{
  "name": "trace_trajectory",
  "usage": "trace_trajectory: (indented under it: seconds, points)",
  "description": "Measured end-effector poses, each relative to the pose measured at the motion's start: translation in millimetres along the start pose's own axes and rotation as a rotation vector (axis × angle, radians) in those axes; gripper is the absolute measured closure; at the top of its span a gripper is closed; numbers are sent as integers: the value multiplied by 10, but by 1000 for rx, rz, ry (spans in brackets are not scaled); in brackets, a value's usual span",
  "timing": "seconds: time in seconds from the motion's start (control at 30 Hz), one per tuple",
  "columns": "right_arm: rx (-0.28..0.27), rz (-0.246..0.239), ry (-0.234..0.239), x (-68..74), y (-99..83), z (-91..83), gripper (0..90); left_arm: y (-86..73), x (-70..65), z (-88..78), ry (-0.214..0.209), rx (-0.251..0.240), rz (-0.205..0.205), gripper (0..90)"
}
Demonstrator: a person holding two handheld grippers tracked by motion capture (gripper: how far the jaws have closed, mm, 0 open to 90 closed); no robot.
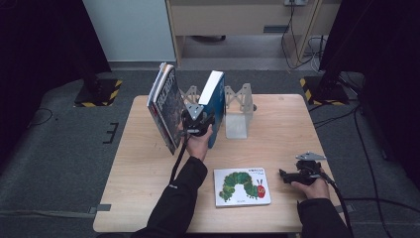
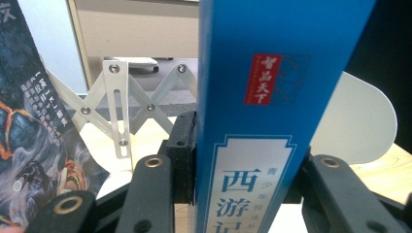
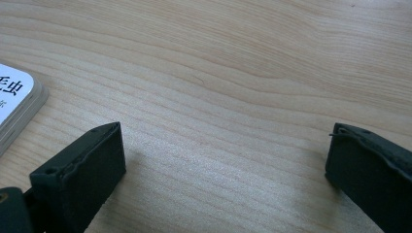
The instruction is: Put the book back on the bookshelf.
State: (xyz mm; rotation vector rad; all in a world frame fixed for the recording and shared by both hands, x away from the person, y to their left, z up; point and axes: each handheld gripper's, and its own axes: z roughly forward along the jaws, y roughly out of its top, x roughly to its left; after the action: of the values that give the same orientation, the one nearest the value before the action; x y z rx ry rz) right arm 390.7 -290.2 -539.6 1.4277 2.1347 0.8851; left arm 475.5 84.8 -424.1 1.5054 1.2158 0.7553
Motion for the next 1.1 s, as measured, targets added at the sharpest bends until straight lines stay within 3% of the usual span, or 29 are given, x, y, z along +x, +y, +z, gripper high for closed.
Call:
trace_trajectory:
  seconds: [0.13,0.43,0.83,1.1]
  points:
    - [0,-1,1,0,0,0,10,-4,25,7,-31,-2,16,582]
    - [0,-1,1,1,0,0,11,-59,77,-124,-70,-7,6,562]
    - [0,-2,1,1,1,1,10,6,-41,-44,-14,24,29,585]
    - [1,-1,1,2,1,2,10,-2,-88,0,-50,16,38,560]
